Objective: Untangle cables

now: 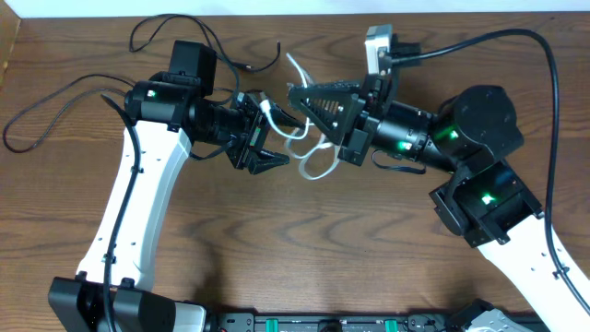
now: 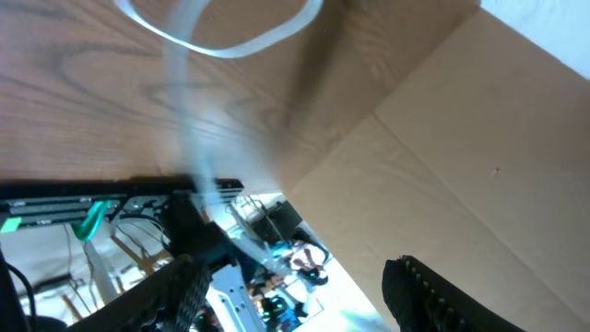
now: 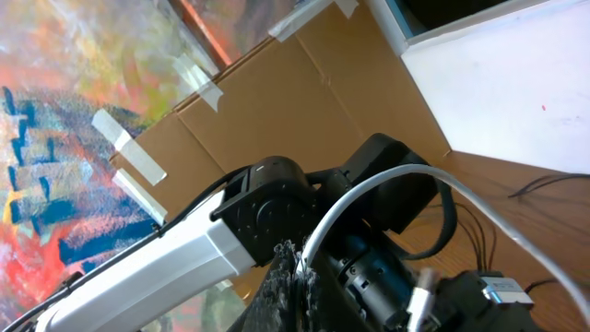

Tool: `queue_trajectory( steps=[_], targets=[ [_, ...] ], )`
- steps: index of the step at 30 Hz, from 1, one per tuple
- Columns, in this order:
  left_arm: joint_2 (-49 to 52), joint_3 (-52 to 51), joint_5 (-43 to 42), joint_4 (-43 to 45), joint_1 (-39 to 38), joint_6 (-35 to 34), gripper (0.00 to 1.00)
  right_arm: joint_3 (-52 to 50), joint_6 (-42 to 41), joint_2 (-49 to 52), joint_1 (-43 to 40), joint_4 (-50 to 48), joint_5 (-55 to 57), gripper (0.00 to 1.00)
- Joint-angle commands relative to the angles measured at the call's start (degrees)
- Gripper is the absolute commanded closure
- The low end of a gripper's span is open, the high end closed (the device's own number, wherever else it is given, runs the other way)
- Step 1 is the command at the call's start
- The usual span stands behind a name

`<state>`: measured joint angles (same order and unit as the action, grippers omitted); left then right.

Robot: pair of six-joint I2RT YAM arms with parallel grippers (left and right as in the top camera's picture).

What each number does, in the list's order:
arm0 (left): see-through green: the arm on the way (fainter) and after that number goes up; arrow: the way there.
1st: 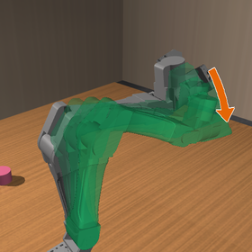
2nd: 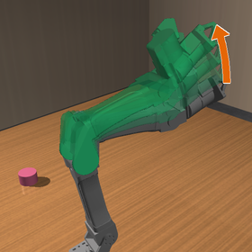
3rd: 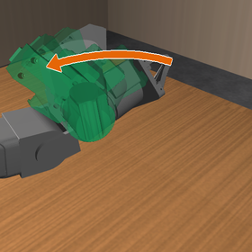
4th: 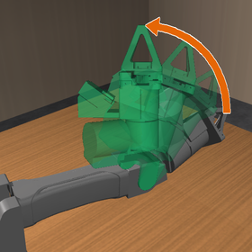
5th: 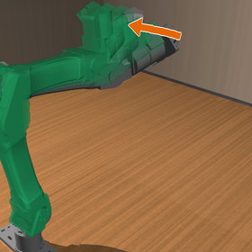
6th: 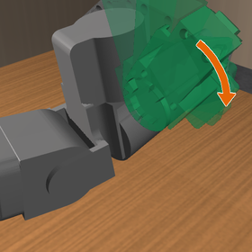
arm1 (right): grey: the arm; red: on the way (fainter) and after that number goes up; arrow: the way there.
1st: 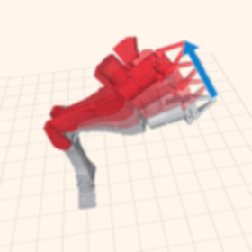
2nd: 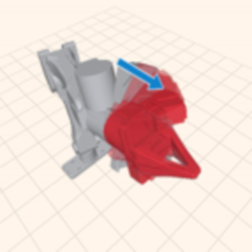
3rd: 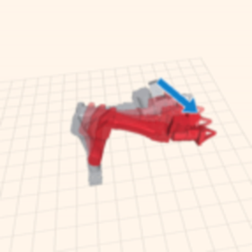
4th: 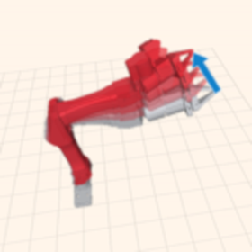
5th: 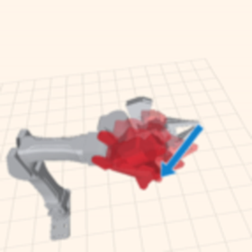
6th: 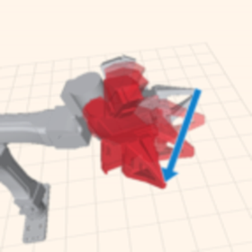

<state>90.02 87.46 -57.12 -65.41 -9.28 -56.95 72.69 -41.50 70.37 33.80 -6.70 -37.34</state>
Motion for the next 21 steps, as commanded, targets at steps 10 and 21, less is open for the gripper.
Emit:
queue_trajectory(
  steps=[10,21],
  targets=[
    [0.26,0.04,-0.98,-0.11,-0.02,-11.61,0.34,0.48,3.69,0.15,3.50,-3.23,5.07,0.99],
    [0.26,0.04,-1.36,-0.13,-0.02,-16.90,0.34,0.48,9.09,0.15,6.51,-3.34,7.17,0.99]
  ],
)
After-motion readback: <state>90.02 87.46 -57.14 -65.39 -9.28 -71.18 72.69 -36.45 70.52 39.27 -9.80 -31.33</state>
